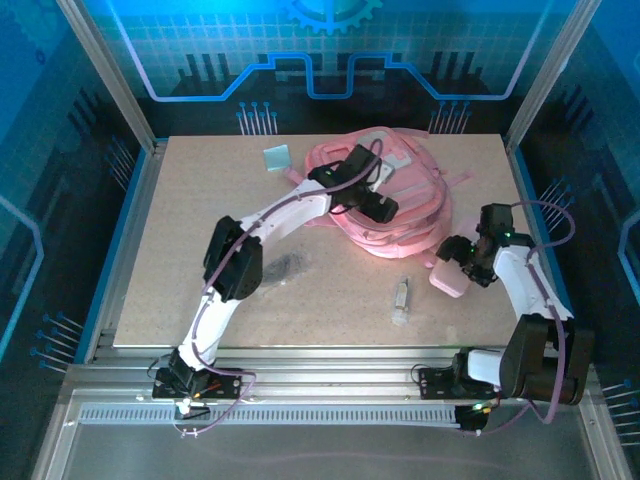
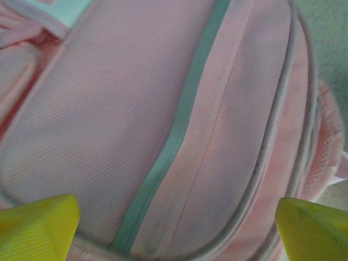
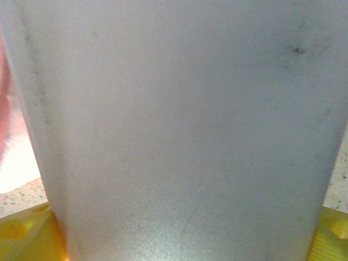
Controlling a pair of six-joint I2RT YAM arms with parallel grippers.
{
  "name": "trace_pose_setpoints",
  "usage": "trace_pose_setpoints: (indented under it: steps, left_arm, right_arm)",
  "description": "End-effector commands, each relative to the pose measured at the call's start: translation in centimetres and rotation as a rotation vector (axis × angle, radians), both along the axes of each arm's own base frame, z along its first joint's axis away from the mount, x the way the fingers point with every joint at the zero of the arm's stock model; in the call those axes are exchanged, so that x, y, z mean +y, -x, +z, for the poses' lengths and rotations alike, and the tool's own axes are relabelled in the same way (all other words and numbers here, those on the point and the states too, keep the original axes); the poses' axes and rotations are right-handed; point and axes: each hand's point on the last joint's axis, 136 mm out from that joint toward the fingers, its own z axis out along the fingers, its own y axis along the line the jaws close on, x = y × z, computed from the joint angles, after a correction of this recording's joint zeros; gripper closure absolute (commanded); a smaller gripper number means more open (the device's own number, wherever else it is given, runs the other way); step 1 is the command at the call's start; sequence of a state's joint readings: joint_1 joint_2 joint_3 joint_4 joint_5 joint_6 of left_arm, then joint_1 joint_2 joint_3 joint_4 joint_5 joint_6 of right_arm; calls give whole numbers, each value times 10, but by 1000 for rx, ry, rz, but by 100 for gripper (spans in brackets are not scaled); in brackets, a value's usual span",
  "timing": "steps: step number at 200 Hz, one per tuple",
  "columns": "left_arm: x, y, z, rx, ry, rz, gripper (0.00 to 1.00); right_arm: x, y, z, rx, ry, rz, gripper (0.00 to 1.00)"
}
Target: Pack the student bag
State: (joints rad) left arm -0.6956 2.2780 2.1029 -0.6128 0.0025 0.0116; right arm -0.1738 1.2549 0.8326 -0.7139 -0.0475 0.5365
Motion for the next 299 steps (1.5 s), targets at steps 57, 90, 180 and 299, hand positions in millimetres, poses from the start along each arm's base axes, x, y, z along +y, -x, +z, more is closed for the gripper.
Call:
trace_pose_setpoints:
  steps: [57, 90, 180, 299]
  left_arm:
    - [-14, -11, -49, -110, -226, -88, 11]
    - [-7, -26, -59, -137, -280, -55, 61]
    - [7, -33, 82, 57, 305, 72, 100]
    - [25, -65, 161, 312, 801, 142, 100]
  right_arm:
    - [2, -12, 19, -72, -115, 1, 36]
    - [3, -12, 21, -79, -130, 8, 40]
    - [6, -34, 60, -189, -187, 13, 41]
    - [112, -156, 97, -309, -395, 74, 40]
